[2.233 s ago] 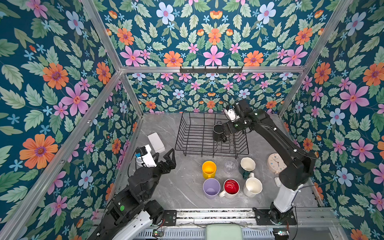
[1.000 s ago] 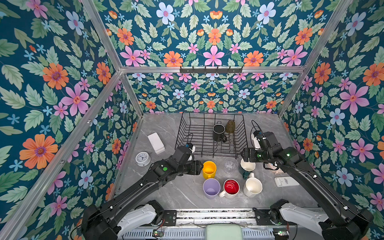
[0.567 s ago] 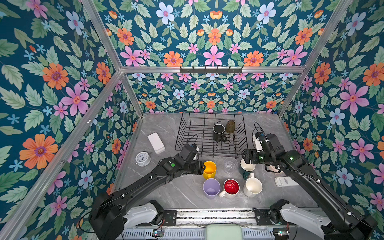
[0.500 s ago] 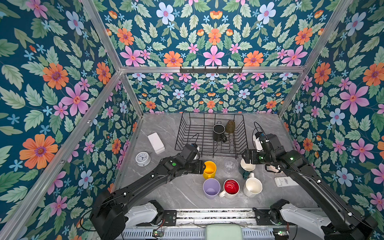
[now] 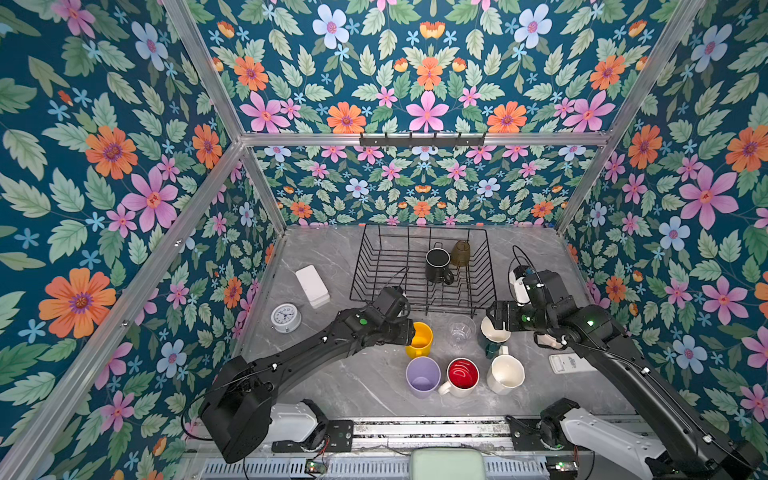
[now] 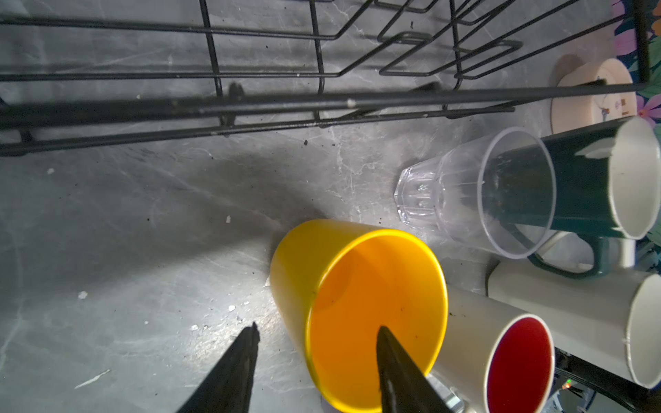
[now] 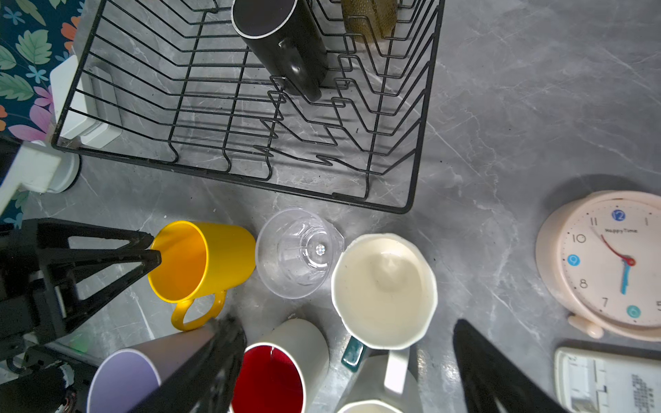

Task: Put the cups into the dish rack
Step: 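Lower the left gripper onto the yellow mug rim and close it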

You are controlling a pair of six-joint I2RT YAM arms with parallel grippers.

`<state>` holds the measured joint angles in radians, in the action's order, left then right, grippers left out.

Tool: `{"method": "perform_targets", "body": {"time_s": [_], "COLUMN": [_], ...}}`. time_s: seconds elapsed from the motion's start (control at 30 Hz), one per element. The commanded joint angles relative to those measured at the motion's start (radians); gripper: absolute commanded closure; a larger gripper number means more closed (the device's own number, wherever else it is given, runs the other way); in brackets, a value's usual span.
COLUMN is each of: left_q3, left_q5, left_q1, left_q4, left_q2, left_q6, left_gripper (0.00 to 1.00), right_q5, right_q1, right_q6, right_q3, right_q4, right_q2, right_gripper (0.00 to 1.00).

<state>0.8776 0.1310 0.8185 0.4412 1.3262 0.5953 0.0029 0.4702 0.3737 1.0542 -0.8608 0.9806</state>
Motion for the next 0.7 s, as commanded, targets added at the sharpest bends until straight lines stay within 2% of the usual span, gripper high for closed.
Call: {"method": "perform_targets", "body": {"time_s": [0.0, 0.3, 0.67], "left_q3": [0.004, 0.009, 0.013], "left_q5": [-0.024, -0.072, -0.068], "left_q1": [0.004, 0.007, 0.008], "left_q4": [-0.016, -0.030, -0.053], "left_q2": [0.015, 0.054, 0.096], "left_q6": [-0.012, -0.004, 0.001], "left_gripper": [0.46, 0.51, 0.59], "right_q5": [-0.002, -0.001, -0.003], "right_q1": [0.001, 0.001, 0.002], "right_q6": [-0.005, -0.016, -0.022], "right_q3": [-0.002, -0.006, -0.019], "right_q4": [0.002, 0.009, 0.024], "right_q2": [-0.002, 0.000, 0.004], "right_gripper": [0.09, 0.09, 0.09]}}
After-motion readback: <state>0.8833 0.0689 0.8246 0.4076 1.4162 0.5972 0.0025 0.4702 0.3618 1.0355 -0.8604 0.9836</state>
